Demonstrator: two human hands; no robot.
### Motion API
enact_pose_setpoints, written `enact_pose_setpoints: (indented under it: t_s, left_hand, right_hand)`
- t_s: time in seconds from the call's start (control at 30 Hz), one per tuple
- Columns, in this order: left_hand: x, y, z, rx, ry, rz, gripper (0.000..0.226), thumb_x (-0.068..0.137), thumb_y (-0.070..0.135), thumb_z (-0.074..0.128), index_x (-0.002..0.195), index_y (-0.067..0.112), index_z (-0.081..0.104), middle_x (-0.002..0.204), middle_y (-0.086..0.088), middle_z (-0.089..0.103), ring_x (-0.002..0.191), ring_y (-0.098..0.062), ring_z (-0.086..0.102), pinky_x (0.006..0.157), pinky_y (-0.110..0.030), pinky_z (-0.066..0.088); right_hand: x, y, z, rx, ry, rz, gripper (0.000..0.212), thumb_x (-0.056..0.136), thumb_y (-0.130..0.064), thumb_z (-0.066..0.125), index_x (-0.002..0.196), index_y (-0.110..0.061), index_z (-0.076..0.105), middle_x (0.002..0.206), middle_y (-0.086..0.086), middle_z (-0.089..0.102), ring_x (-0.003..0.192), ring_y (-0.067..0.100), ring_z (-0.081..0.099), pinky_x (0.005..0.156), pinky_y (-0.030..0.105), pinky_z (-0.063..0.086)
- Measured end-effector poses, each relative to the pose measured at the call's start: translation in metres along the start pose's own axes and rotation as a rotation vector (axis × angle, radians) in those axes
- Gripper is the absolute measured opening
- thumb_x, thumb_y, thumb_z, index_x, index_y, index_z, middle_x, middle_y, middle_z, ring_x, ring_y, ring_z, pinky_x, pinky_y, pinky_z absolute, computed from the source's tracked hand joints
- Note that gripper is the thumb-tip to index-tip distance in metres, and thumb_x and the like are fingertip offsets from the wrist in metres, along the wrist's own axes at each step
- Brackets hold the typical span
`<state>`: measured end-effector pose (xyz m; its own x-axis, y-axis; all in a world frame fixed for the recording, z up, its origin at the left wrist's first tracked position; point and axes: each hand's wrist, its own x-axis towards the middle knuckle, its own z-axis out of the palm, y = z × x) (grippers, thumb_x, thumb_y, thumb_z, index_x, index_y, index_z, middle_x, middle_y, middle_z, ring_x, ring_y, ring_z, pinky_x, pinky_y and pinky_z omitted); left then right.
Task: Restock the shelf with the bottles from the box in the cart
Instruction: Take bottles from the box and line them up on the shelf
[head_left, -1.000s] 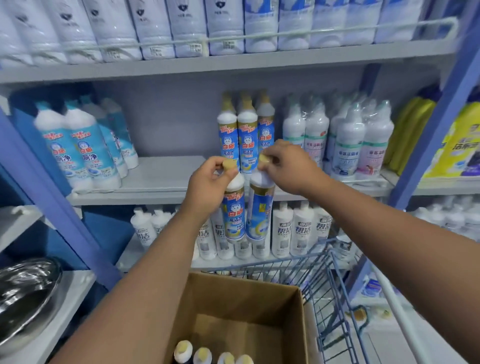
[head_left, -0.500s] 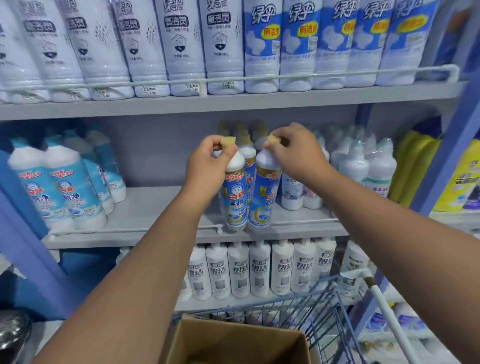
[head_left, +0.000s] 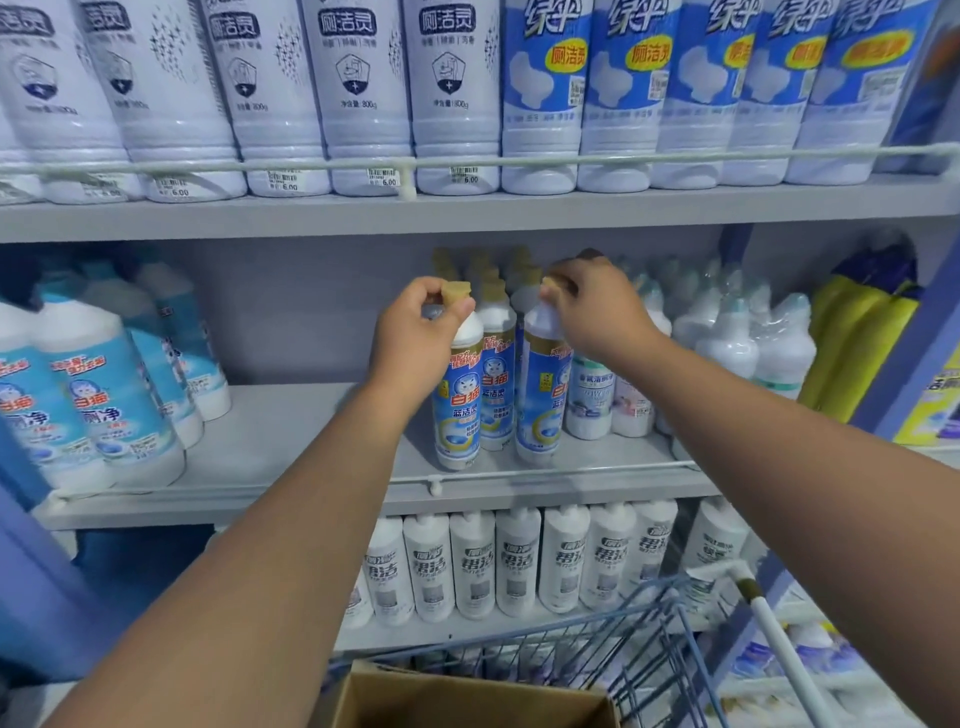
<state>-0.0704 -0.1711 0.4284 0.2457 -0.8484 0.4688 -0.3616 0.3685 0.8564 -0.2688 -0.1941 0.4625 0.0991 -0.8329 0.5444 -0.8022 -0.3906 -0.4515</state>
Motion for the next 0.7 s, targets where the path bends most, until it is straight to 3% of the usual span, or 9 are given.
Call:
enact_pose_setpoints:
  t_s: [0.1,0.2,0.27,0.43,0.5,0.57,0.7]
  left_hand:
    - [-0.002,-0.014,0.006,-0.008,-0.021,-0.028,0.008,0.089,0.031,0.071,0.095,0.029,0.065,0.093,0.017,0.065,0.084,-0.004,0.063,0.061,-0.011,0.045]
    - [-0.002,-0.022,0.009,-0.029,0.002,-0.047,0.011,0.090,0.033,0.070,0.099,0.030,0.064,0.097,0.015,0.066,0.083,-0.003,0.063,0.055,-0.005,0.043]
    - [-0.001,-0.024,0.009,-0.025,0.004,-0.039,0.012,0.091,0.034,0.069,0.101,0.032,0.063,0.099,0.014,0.065,0.085,-0.002,0.063,0.060,-0.007,0.046]
    - [-0.010,-0.048,0.015,0.060,0.005,-0.049,0.037,0.087,0.044,0.070,0.121,0.037,0.060,0.117,0.010,0.056,0.098,-0.011,0.065,0.085,-0.036,0.057]
    - [-0.020,-0.059,0.015,0.045,-0.018,-0.060,0.049,0.084,0.047,0.072,0.129,0.043,0.054,0.122,0.010,0.056,0.098,-0.010,0.066,0.084,-0.036,0.058]
    - [-0.029,-0.069,0.015,0.029,-0.042,-0.090,0.055,0.080,0.048,0.075,0.130,0.045,0.050,0.123,0.008,0.061,0.097,-0.009,0.068,0.081,-0.036,0.059]
    - [-0.045,-0.089,0.022,0.023,-0.038,-0.188,0.054,0.076,0.034,0.084,0.118,0.032,0.049,0.111,0.010,0.063,0.095,-0.009,0.067,0.084,-0.041,0.059]
  right_hand:
    - [-0.001,0.009,0.015,-0.012,-0.042,0.014,0.022,0.098,-0.021,0.053,0.111,-0.012,0.068,0.106,0.011,0.052,0.092,0.031,0.057,0.074,0.027,0.037]
    - [0.002,0.015,0.021,0.020,-0.036,0.051,0.025,0.098,-0.024,0.055,0.118,-0.015,0.066,0.111,0.011,0.053,0.096,0.030,0.058,0.079,0.026,0.040]
    - [0.004,0.017,0.022,0.060,-0.023,0.084,0.029,0.097,-0.029,0.057,0.122,-0.016,0.065,0.116,0.012,0.055,0.099,0.029,0.058,0.084,0.026,0.042]
    - [-0.018,0.029,0.042,0.262,0.001,0.228,0.046,0.092,-0.041,0.062,0.129,-0.014,0.055,0.104,0.000,0.063,0.094,0.018,0.061,0.075,0.026,0.043]
    - [-0.040,0.038,0.054,0.349,-0.024,0.291,0.056,0.091,-0.039,0.066,0.137,-0.014,0.048,0.103,-0.007,0.060,0.092,0.010,0.061,0.075,0.020,0.044]
    - [-0.064,0.046,0.067,0.406,-0.088,0.328,0.056,0.089,-0.033,0.070,0.138,-0.015,0.046,0.102,-0.013,0.058,0.089,-0.002,0.059,0.067,0.004,0.041]
    - [-0.086,0.060,0.096,0.477,-0.190,0.355,0.050,0.086,-0.019,0.074,0.131,-0.019,0.051,0.108,-0.014,0.062,0.098,0.000,0.062,0.068,0.002,0.042]
